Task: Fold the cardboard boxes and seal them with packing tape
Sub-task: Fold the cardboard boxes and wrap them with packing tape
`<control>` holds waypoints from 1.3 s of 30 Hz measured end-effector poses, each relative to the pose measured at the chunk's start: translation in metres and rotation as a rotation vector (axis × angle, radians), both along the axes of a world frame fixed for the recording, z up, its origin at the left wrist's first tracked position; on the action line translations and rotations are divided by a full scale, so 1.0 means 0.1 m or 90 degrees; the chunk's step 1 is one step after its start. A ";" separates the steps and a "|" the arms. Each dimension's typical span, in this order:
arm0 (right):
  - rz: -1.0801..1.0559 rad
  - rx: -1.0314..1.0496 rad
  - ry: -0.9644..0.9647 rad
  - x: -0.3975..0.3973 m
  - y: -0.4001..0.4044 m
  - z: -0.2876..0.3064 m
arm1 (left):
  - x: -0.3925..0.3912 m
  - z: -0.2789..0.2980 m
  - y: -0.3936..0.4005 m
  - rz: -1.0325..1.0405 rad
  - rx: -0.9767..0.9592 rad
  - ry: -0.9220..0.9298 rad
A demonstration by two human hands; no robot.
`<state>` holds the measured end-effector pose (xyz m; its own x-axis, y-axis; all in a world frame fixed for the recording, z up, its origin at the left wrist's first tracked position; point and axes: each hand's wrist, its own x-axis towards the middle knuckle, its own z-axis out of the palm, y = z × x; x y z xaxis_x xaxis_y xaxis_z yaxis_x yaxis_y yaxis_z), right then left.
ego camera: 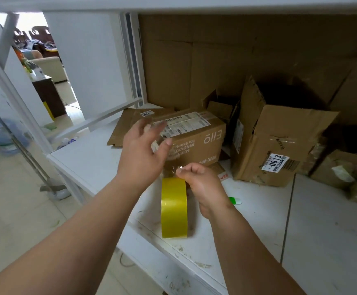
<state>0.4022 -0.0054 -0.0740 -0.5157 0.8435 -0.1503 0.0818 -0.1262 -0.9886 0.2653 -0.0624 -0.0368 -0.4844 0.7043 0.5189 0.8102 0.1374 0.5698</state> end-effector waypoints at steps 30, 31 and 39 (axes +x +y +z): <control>0.001 0.017 0.142 0.08 0.02 -0.10 | -0.42 -0.19 0.01 -0.171 -0.138 0.180; 0.022 0.024 0.150 0.05 0.01 -0.09 | -0.44 -0.18 0.00 -0.175 -0.144 0.180; 0.027 0.008 0.161 -0.16 0.08 -0.06 | -0.59 -0.08 -0.03 -0.226 -0.193 0.234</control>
<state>0.3859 0.0021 -0.0799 -0.5702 0.8215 -0.0010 -0.1638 -0.1149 -0.9798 0.2067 -0.0650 -0.0443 -0.0185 0.9332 0.3588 0.9730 -0.0658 0.2213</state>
